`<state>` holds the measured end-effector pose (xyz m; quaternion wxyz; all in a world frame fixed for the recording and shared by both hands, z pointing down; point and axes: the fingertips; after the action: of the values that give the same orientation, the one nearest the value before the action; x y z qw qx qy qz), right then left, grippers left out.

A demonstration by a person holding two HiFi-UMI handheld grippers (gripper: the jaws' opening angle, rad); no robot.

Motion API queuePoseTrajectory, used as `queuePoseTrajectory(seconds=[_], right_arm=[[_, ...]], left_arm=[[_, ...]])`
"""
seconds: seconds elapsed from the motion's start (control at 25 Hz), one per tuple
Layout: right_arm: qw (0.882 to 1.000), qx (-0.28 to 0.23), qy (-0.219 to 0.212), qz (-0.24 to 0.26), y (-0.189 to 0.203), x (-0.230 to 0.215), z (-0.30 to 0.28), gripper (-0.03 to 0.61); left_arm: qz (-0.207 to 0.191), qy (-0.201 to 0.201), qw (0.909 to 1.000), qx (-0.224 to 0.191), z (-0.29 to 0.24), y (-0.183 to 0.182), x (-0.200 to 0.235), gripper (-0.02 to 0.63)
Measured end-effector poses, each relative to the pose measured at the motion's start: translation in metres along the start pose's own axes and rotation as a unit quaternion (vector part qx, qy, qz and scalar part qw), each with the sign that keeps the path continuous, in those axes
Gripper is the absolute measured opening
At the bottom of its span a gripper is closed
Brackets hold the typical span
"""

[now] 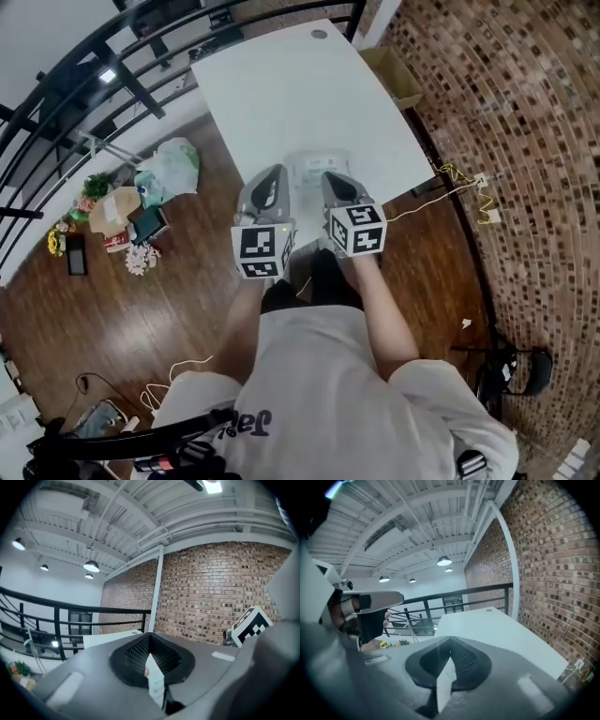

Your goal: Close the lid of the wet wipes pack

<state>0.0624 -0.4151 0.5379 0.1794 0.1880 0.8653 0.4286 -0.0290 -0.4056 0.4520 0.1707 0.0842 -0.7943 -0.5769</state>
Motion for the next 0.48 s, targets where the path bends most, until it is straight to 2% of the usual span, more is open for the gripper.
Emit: queuePoseTrajectory(seconds=[0.08, 0.2, 0.36, 0.48], right_arm=[[0.999, -0.037, 0.004, 0.014, -0.011, 0.012, 0.027, -0.011], [0.995, -0.091, 0.007, 0.037, -0.021, 0.030, 0.067, -0.011], [0.987, -0.149, 0.004, 0.059, -0.026, 0.045, 0.116, -0.011], [0.980, -0.187, 0.006, 0.068, -0.021, 0.045, 0.161, -0.011]], left_arm=[[-0.011, 0.006, 0.9998, -0.015, 0.016, -0.011, -0.011, 0.015], [-0.006, 0.007, 0.9995, -0.031, 0.038, -0.017, -0.025, 0.015], [0.002, -0.009, 0.9991, -0.042, 0.067, -0.012, -0.045, 0.015], [-0.008, -0.028, 0.9985, -0.047, 0.097, -0.003, -0.070, 0.015]])
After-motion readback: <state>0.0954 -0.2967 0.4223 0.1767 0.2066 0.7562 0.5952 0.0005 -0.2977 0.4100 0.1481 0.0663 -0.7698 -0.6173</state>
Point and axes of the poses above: the fingertips, and each gripper's own axes: z backward along the fingers, x to its left, y out of its underside, and after that the axes turned 7 degrees about x, right-handed
